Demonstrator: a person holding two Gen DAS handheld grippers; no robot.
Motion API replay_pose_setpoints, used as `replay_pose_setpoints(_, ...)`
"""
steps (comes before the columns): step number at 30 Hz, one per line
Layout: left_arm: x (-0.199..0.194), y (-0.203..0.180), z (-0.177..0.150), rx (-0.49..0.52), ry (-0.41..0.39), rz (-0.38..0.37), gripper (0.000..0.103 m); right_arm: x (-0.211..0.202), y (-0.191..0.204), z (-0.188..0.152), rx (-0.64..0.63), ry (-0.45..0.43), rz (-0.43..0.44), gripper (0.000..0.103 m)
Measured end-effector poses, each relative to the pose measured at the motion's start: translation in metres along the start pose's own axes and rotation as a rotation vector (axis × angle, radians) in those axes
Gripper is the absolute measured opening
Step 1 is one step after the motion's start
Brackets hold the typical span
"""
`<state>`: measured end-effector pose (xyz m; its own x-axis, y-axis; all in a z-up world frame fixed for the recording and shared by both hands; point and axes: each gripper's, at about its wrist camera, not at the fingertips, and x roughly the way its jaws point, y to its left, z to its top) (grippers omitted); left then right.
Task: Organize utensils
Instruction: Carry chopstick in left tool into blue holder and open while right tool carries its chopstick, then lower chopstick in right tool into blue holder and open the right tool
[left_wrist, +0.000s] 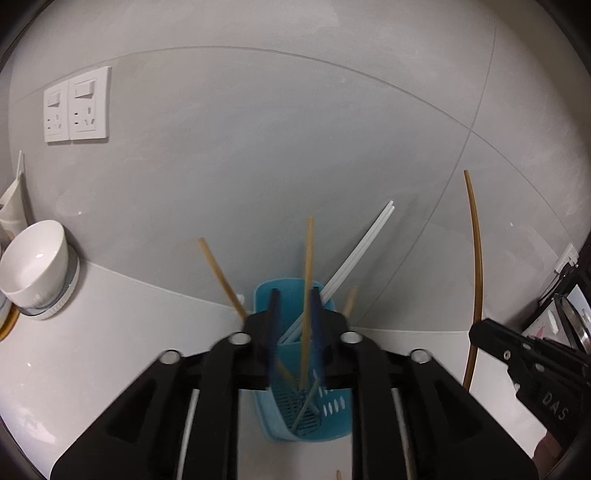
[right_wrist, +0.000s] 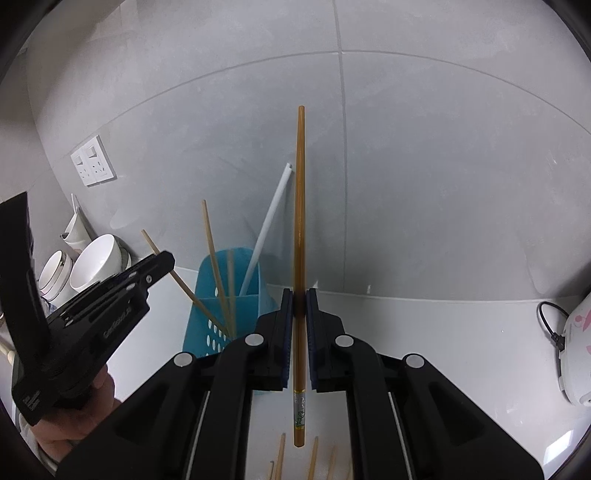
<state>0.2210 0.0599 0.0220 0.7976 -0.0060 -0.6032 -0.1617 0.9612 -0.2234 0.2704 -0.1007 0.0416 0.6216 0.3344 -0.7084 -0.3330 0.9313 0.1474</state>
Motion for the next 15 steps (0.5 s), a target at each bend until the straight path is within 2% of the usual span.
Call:
replay_pose_setpoints(1,-0.004,0.002,0.000,-0.005,0.005,0.008,0.037,-0.001,0.002,0.003,-0.001,-0.007,0.012,0.006)
replay_pose_setpoints(5,-0.016,0.011,-0.001,-0.016,0.020,0.014,0.056,-0.001,0.009,0.012,-0.006,-0.030,0.043,0.006)
replay_pose_setpoints(15,-0.035,0.034,-0.001,-0.024,0.063,0.059,0.083,0.002,0.029,0.029,0.016,-0.098,0.144,0.006)
